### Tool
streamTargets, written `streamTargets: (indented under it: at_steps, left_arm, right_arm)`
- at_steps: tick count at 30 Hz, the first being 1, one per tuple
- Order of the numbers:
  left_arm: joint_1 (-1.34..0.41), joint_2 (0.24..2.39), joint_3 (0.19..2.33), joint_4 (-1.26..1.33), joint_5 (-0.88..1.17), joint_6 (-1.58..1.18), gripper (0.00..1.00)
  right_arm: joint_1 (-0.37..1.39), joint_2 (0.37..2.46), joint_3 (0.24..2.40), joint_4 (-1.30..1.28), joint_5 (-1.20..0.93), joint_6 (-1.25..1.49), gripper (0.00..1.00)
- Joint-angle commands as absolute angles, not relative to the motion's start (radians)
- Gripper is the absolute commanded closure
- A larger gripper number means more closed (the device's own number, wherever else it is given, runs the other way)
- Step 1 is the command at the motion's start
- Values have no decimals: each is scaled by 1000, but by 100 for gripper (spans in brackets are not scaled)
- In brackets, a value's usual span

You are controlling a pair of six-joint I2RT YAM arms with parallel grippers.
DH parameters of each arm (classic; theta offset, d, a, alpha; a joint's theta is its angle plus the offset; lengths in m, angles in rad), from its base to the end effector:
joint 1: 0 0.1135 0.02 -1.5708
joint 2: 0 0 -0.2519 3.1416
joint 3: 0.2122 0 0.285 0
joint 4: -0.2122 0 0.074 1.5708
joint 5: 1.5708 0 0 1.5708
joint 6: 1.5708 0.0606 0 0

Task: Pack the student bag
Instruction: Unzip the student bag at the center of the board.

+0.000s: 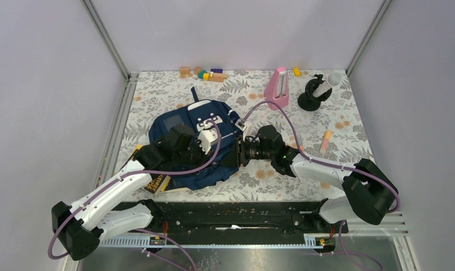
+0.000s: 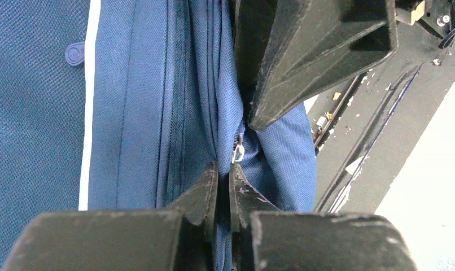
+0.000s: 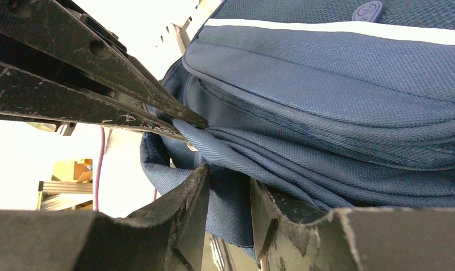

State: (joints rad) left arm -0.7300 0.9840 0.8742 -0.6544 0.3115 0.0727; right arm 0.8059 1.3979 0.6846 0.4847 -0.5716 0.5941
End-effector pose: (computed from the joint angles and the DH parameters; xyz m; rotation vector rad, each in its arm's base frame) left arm 0.1807 -0.1866 0.2613 1.0798 2.1350 -0.6835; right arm 0.2176 0.2740 0.1964 -0.6689 1.9207 1.4583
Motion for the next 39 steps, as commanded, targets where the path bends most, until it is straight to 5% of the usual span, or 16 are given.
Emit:
streamTargets:
  at_steps: [1,11,16,20,28,39]
  left_arm:
    - [-740,983,911,-518,415,54,100]
    - [-740,983,911,-518,416,54,100]
    - [-741,981,911,-518,422,55,100]
    - [-740,979,910,-518,424,55,100]
    - [-740,975,910,-518,424,55,100]
    - [-739,980,913,-519,436,54,100]
  right_arm:
    - [844,1389,723,700,-673,668,64]
    - [844,1340,697,734,-670,683,68]
    - [844,1364,723,674,-677,638,51]
    - [844,1405,777,631,-689,608,47]
    - [844,1402,809,521,-705,535,62]
    - [846,1374,777,401,-632,427,63]
